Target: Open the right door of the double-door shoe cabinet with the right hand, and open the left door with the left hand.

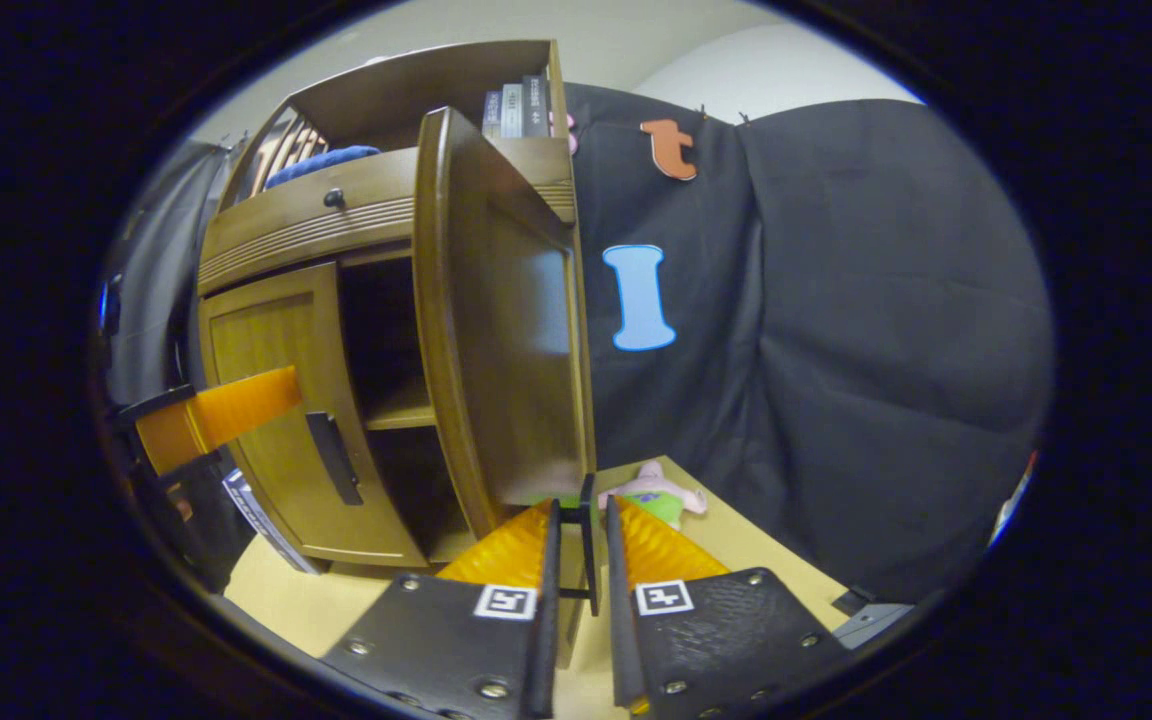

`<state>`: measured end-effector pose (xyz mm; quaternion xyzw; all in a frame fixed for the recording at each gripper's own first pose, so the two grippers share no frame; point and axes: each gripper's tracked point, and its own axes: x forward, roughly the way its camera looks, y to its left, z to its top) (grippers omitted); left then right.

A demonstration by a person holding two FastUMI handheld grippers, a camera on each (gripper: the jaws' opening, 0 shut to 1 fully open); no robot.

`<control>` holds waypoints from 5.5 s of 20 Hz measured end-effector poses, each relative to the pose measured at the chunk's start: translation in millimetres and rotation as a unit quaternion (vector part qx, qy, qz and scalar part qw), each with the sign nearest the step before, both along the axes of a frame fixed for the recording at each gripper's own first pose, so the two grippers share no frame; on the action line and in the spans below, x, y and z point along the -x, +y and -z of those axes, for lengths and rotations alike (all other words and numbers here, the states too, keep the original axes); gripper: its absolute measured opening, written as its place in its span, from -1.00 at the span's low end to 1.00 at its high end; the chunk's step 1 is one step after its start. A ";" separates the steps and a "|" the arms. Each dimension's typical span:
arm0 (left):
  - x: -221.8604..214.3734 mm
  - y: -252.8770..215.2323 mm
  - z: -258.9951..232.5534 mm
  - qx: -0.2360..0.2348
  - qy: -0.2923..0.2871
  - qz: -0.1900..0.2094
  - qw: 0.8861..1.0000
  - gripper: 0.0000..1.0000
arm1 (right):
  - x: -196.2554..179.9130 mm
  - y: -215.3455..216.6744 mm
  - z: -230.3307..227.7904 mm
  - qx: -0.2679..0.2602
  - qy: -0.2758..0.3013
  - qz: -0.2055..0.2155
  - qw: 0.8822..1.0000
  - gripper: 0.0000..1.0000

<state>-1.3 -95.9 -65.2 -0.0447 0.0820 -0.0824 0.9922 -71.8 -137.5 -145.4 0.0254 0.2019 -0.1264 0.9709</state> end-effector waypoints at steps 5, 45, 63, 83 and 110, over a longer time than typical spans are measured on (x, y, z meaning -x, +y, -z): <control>0.5 2.4 2.9 -0.004 0.004 -0.005 1.000 0.93 | 6.4 -17.0 -4.7 0.006 -0.004 0.010 1.000 -0.65; -100.3 100.4 102.0 -0.105 0.048 -0.105 0.988 0.24 | 141.8 -113.9 -104.4 0.089 -0.040 0.270 0.958 -0.65; -103.0 92.2 105.3 -0.063 0.067 -0.089 0.992 -0.43 | 186.7 -103.9 -115.3 0.091 -0.054 0.305 0.947 -0.65; -38.4 85.7 87.8 -0.009 0.057 -0.034 0.998 -0.44 | 160.6 -77.8 -85.2 0.023 -0.047 0.182 0.982 -0.65; 77.2 127.7 61.7 0.004 0.063 -0.092 0.994 -0.47 | -22.1 98.2 3.9 -0.105 0.013 -0.100 0.989 -0.64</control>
